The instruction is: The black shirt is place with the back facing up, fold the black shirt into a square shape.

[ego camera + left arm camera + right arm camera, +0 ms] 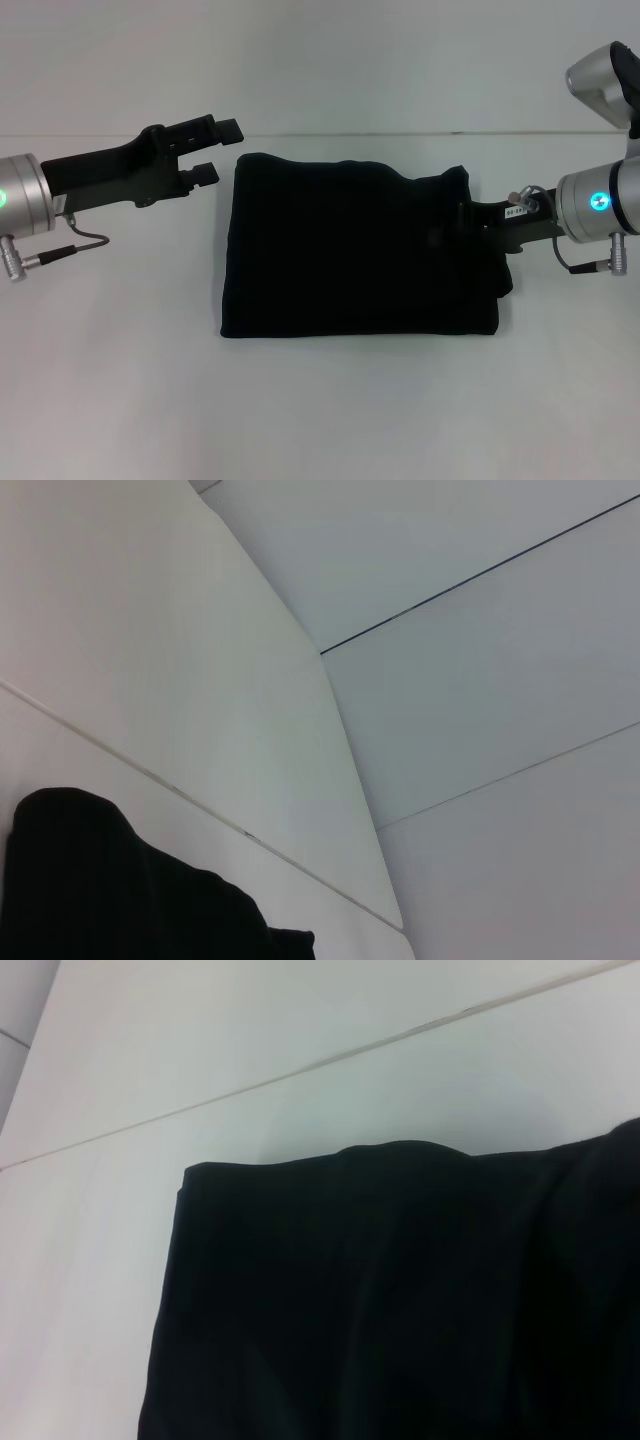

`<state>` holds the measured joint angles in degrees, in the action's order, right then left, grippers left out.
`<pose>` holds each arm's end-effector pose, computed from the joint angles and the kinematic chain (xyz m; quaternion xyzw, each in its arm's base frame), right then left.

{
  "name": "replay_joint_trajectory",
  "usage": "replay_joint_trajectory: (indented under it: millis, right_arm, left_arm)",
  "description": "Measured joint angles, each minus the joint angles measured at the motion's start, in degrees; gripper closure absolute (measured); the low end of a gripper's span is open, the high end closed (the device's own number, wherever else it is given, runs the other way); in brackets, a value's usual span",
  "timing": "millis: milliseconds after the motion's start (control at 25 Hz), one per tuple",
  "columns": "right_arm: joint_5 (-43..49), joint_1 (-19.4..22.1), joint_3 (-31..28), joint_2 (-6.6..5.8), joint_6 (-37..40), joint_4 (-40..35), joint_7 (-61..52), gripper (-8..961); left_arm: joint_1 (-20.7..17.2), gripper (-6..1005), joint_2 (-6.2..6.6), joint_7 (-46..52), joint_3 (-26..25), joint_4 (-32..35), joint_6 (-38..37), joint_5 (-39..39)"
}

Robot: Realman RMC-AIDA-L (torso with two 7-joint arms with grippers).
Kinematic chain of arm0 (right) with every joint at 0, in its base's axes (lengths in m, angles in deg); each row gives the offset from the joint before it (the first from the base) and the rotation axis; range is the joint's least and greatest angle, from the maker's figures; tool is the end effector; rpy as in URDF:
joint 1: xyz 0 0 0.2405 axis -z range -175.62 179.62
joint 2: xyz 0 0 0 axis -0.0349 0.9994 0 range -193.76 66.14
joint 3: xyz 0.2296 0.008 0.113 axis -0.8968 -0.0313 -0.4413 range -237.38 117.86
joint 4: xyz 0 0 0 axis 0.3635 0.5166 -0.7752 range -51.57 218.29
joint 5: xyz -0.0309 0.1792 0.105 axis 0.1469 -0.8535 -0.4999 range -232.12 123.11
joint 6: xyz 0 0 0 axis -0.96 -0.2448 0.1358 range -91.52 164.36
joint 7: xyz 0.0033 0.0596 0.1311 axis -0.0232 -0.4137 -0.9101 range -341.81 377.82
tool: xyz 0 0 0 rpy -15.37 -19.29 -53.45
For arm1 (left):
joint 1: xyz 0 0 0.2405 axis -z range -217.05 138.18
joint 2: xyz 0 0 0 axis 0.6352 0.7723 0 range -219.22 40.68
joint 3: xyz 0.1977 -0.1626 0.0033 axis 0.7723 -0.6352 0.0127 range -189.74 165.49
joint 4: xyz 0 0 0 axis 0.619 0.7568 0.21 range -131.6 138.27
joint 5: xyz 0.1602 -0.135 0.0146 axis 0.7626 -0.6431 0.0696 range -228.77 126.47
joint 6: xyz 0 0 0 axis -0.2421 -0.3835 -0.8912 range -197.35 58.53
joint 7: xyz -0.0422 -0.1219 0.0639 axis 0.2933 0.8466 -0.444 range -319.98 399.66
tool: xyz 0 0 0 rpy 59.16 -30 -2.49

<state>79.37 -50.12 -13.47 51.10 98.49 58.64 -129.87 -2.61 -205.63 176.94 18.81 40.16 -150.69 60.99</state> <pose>0.2222 0.4312 -0.0266 -0.7554 0.6282 0.0967 0.1594 -0.2475 0.3883 0.0432 -0.6962 -0.6183 -0.3548 0.0840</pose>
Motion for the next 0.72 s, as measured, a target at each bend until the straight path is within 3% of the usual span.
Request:
replay_joint_trajectory:
  millis: [160, 400, 720]
  right_arm:
    - [0.0, 0.1, 0.0, -0.15, 0.2, -0.3, -0.1, 883]
    - [0.1, 1.4, -0.3, -1.42, 0.8, -1.3, -1.3, 886]
    - [0.1, 1.6, 0.0, -1.22, 0.5, -1.7, -1.5, 885]
  left_arm:
    - [0.0, 109, -0.01, -0.2, 0.0, 0.0, 0.0, 0.0]
    - [-0.1, 109, -0.01, -0.4, 0.0, -0.1, 0.0, 0.0]
    - [0.0, 109, -0.01, -0.5, 0.0, -0.2, 0.0, -0.1]
